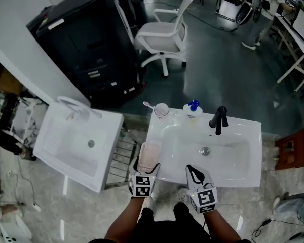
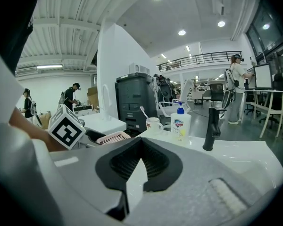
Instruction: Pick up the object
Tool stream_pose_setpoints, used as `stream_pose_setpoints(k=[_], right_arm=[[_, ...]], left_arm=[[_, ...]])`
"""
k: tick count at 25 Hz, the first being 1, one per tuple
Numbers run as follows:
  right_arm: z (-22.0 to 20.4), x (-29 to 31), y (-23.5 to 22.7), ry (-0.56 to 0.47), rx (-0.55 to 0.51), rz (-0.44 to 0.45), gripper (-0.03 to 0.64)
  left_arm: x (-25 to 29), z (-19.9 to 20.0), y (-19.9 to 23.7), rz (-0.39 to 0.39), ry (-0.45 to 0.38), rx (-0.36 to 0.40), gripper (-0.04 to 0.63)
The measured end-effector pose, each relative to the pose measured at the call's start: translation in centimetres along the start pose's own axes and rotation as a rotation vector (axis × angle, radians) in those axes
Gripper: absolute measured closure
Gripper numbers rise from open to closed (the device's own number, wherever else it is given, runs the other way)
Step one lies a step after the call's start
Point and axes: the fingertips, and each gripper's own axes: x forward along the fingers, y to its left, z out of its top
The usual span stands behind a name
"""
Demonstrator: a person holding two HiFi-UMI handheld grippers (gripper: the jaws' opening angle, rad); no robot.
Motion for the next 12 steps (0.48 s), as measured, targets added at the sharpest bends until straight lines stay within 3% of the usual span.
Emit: stream_pose_setpoints(k=[12], right_arm=[[2.8,-0.1,0.5,-0.067,-0.031,-0.022,0.614]], left_arm=[[-5.4,7.3,0.5,-0.002,-0.184,0.017,0.146]])
